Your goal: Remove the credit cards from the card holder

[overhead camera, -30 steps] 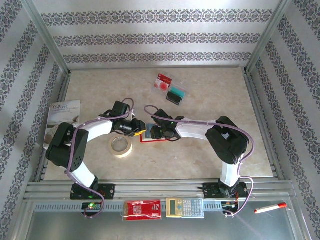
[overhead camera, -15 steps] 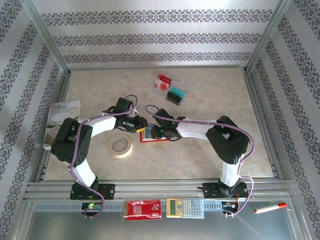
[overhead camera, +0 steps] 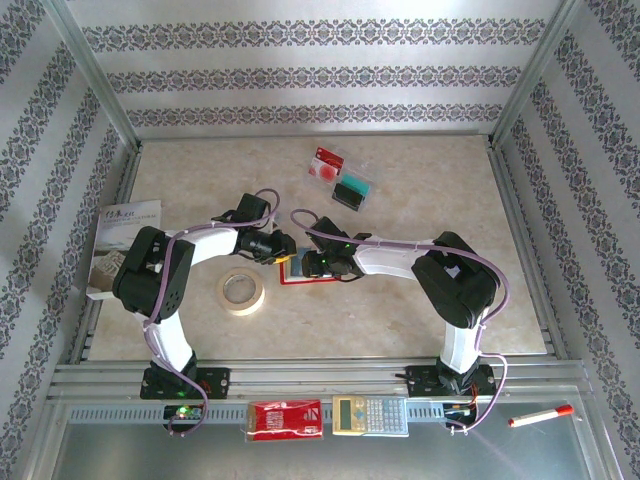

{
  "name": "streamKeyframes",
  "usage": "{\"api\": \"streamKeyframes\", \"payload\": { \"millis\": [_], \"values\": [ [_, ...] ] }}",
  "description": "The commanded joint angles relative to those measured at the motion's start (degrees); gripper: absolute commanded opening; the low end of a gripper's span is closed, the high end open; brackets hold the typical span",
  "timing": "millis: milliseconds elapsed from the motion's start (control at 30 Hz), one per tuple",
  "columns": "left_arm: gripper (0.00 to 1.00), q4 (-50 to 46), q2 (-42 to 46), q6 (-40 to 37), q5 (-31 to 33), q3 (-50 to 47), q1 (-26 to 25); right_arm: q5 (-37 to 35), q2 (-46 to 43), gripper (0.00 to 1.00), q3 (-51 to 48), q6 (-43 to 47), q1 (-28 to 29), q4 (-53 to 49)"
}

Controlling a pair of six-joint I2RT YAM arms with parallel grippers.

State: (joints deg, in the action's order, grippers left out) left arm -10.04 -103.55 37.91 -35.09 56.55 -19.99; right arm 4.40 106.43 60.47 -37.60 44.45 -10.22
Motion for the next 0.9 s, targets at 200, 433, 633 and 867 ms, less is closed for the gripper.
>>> {"api": "streamKeyframes", "payload": {
  "millis": [200, 433, 633, 867],
  "values": [
    [0.29, -8.87, -1.60, -3.85, 8.08, 2.15, -1.87, -1.33, 4.05, 0.41, -3.24, -0.36, -0.50, -4.47],
    [0.29, -8.02, -2.74, -4.54, 5.71, 2.94, -2.52, -1.50, 4.27, 0.40, -3.10, -0.29, -0.50, -4.56],
    [0.28, -10.35, -3.29, -6.35, 7.90, 5.54, -2.54, -1.68, 4.31, 0.40, -3.21, -0.28, -0.54, -4.71],
    [0.29, -11.27, -3.95, -7.06, 8.64, 8.12, -2.51, -1.55, 4.22, 0.39, -3.42, -0.69, -0.82, -4.60]
  ]
}}
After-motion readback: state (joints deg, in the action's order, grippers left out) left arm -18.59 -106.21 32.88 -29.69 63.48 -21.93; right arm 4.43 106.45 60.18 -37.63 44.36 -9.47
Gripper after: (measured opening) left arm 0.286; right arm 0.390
